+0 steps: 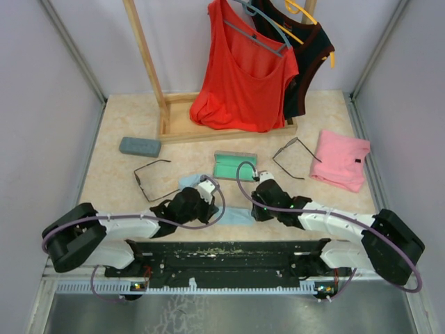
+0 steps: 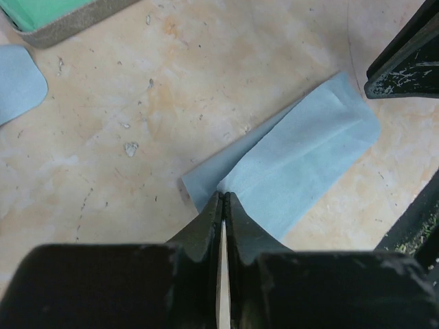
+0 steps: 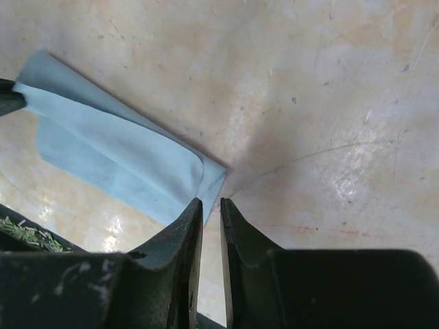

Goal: Organize the sunglasses
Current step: Fold the glasses cleaning cloth at the center of the board.

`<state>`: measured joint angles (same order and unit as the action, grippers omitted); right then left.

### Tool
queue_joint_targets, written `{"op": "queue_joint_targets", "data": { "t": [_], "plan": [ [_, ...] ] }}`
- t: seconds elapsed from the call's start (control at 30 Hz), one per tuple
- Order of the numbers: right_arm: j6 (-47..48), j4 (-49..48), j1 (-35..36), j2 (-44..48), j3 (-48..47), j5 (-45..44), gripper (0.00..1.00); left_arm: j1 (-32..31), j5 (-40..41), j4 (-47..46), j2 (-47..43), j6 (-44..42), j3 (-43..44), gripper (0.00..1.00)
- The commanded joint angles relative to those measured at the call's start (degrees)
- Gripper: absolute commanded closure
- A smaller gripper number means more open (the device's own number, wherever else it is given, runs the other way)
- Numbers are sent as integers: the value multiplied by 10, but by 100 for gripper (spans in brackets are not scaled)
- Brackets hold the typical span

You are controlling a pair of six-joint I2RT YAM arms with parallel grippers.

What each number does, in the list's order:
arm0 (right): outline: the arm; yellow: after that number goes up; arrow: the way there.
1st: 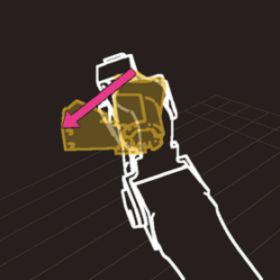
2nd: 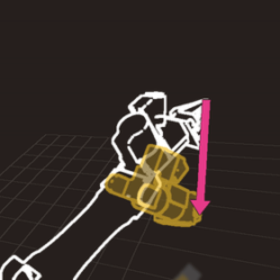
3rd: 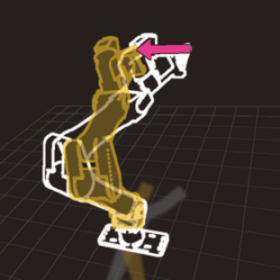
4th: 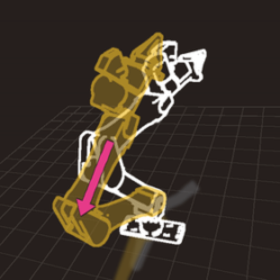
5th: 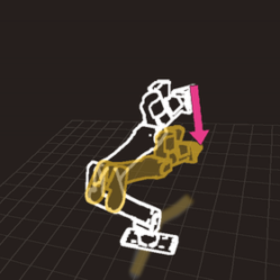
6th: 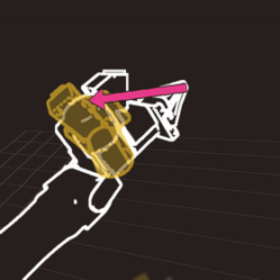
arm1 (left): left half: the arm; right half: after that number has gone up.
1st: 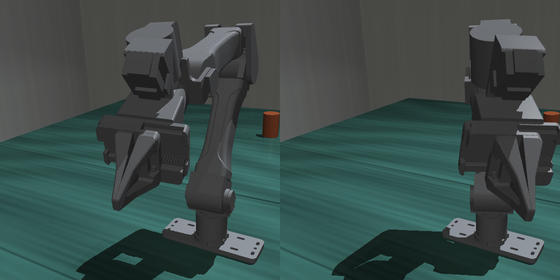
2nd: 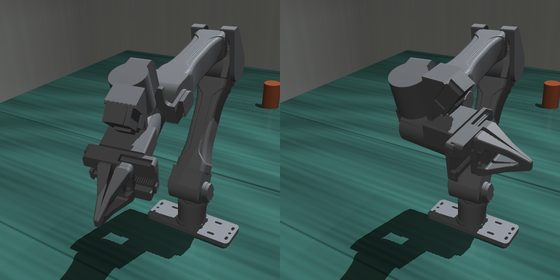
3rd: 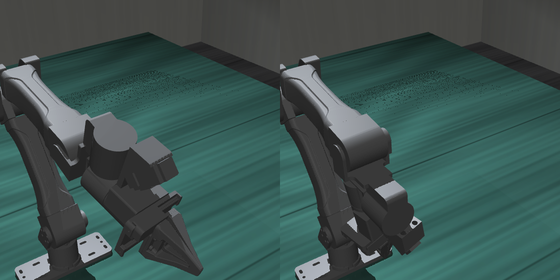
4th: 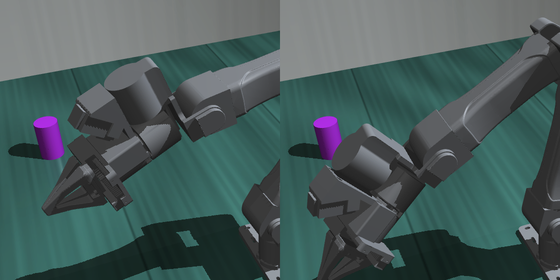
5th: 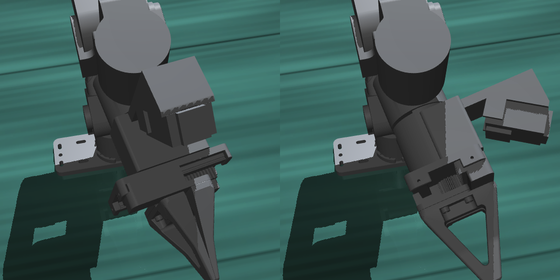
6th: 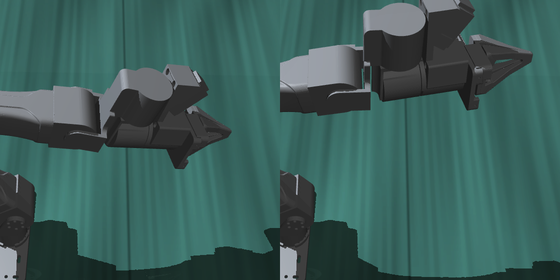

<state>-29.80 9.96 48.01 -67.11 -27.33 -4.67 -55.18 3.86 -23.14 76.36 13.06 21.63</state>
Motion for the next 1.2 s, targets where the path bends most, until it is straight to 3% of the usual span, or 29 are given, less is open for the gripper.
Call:
{"op": "queue_joint_targets", "data": {
  "t": [0.0,0.5,0.67,0.77,0.9,1.17],
  "plan": [
    [-12,-5,5,29,9,3,81,0,-33,-8,-33,16,-21,90],
    [-57,-7,5,98,20,-17,77,-8,-81,11,-98,69,-66,77],
    [-60,-19,4,64,1,-22,76,-7,-21,35,-135,100,-72,77],
    [-57,-14,-1,30,-22,-26,73,-6,35,66,-144,117,-50,70],
    [-51,-25,-3,-4,-40,-20,72,-3,61,92,-122,120,-8,62],
    [-48,-33,-10,-39,-57,-9,72,5,57,97,-42,140,38,59]
  ]
}}
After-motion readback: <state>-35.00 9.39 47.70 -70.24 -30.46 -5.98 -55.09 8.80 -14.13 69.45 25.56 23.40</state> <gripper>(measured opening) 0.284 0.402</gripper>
